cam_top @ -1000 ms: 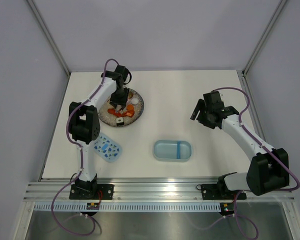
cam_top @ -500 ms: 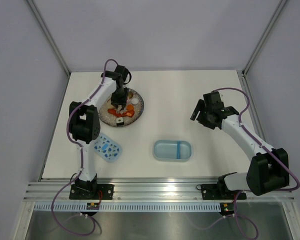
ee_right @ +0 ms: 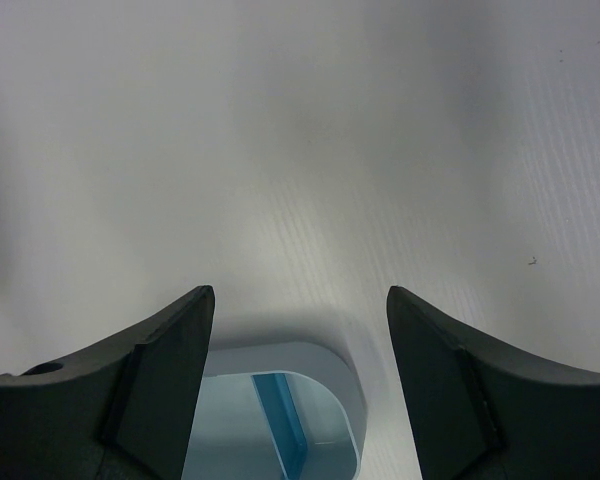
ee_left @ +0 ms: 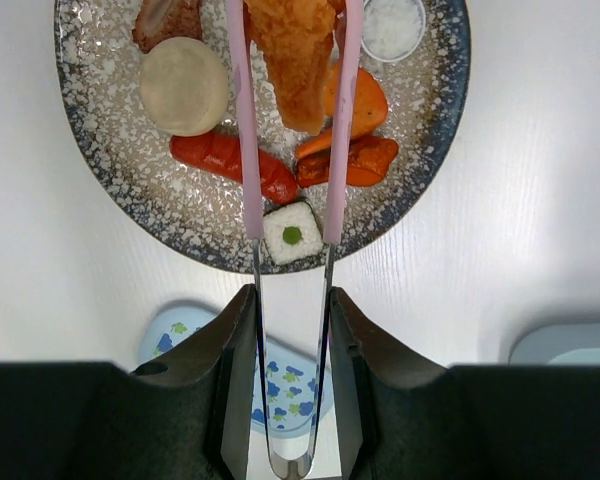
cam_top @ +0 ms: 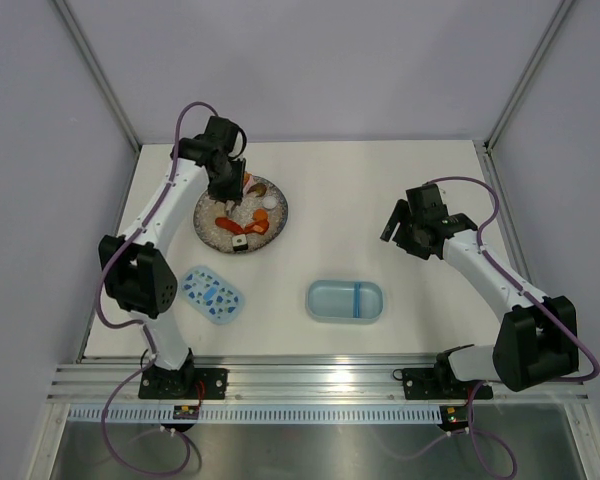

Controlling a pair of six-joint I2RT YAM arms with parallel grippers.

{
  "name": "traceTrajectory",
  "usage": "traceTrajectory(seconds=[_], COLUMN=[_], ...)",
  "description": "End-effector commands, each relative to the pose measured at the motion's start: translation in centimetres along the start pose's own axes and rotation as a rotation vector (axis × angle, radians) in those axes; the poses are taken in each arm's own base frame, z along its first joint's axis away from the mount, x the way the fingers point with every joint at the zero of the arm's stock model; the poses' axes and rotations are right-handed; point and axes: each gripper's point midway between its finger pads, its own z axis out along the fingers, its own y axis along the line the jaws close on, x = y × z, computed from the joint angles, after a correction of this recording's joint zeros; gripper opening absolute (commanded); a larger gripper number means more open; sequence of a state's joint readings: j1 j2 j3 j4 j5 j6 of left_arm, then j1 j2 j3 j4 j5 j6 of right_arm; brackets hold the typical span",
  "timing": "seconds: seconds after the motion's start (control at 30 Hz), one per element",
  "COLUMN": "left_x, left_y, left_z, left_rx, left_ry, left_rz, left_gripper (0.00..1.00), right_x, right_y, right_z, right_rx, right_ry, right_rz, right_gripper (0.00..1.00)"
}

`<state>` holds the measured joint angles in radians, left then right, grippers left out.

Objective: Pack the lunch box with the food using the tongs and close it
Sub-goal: Pick up the fake food from the plate, then place the fake food in the packing box.

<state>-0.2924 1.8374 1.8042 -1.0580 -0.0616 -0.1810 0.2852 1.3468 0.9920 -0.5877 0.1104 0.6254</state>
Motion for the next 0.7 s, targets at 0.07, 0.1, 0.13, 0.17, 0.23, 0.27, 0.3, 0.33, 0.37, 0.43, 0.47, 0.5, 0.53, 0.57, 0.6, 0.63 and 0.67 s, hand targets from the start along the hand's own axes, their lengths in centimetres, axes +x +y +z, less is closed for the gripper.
traceTrajectory(seconds=[0.07, 0.1, 0.13, 0.17, 0.23, 0.27, 0.3, 0.33, 0.37, 0.43, 0.47, 0.5, 0.53, 0.57, 0.6, 0.63, 0.67], left_x=[0.3, 0.4, 0.5, 0.9, 1.2, 1.6, 1.6, 1.7, 1.6, 1.6, 1.6, 1.5, 1.5, 1.4, 1.1, 1.0, 0.8], left_y=[-1.4, -1.4, -1.4, -1.2, -1.2, -1.2, -1.2, -1.2, -1.3, -1.5, -2.0, -2.4, -2.5, -2.7, -2.9, -3.2, -3.4], left_z=[-3.2, -3.4, -3.9, -3.6, -3.7, -3.7, -3.7, -3.6, -3.7, -3.5, -3.5, -3.5, -3.5, -3.5, -3.4, -3.4, -3.4], left_rx=[0.063, 0.067, 0.069, 0.065, 0.066, 0.068, 0.071, 0.073, 0.076, 0.087, 0.115, 0.137, 0.146, 0.158, 0.165, 0.182, 0.192], left_ry=[-0.085, -0.094, -0.106, -0.096, -0.091, -0.086, -0.092, -0.090, -0.095, -0.097, -0.095, -0.097, -0.101, -0.105, -0.116, -0.116, -0.125], left_rz=[0.014, 0.018, 0.019, 0.020, 0.026, 0.030, 0.031, 0.033, 0.033, 0.042, 0.045, 0.049, 0.051, 0.052, 0.048, 0.038, 0.036], left_gripper=[0.00, 0.00, 0.00, 0.00, 0.00, 0.00, 0.00, 0.00, 0.00, 0.00, 0.00, 0.00, 0.00, 0.00, 0.00, 0.00, 0.00], right_x=[-0.9, -0.9, -0.8, -0.8, -0.8, -0.8, -0.9, -1.0, -0.9, -1.0, -0.9, -1.0, -0.9, -0.9, -0.8, -0.7, -0.7], right_y=[0.5, 0.5, 0.5, 0.5, 0.5, 0.5, 0.5, 0.5, 0.5, 0.6, 0.5, 0.5, 0.5, 0.4, 0.3, 0.2, 0.2], right_z=[-0.7, -0.7, -0.7, -0.7, -0.6, -0.7, -0.8, -0.7, -0.7, -0.8, -0.9, -0.9, -0.9, -1.0, -1.0, -0.9, -1.0], right_rx=[-0.029, -0.028, -0.029, -0.029, -0.029, -0.026, -0.028, -0.027, -0.028, -0.029, -0.029, -0.029, -0.029, -0.027, -0.026, -0.022, -0.022], right_ry=[-0.035, -0.035, -0.034, -0.032, -0.028, -0.030, -0.035, -0.035, -0.035, -0.036, -0.036, -0.038, -0.038, -0.038, -0.037, -0.035, -0.035], right_rz=[0.006, 0.005, 0.005, 0.003, -0.001, -0.002, -0.003, 0.000, 0.000, 0.002, 0.003, 0.002, 0.003, 0.003, 0.003, 0.004, 0.004], right_gripper=[0.78, 0.78, 0.78, 0.78, 0.78, 0.78, 0.78, 0.78, 0.78, 0.78, 0.78, 0.78, 0.78, 0.78, 0.78, 0.78, 0.78])
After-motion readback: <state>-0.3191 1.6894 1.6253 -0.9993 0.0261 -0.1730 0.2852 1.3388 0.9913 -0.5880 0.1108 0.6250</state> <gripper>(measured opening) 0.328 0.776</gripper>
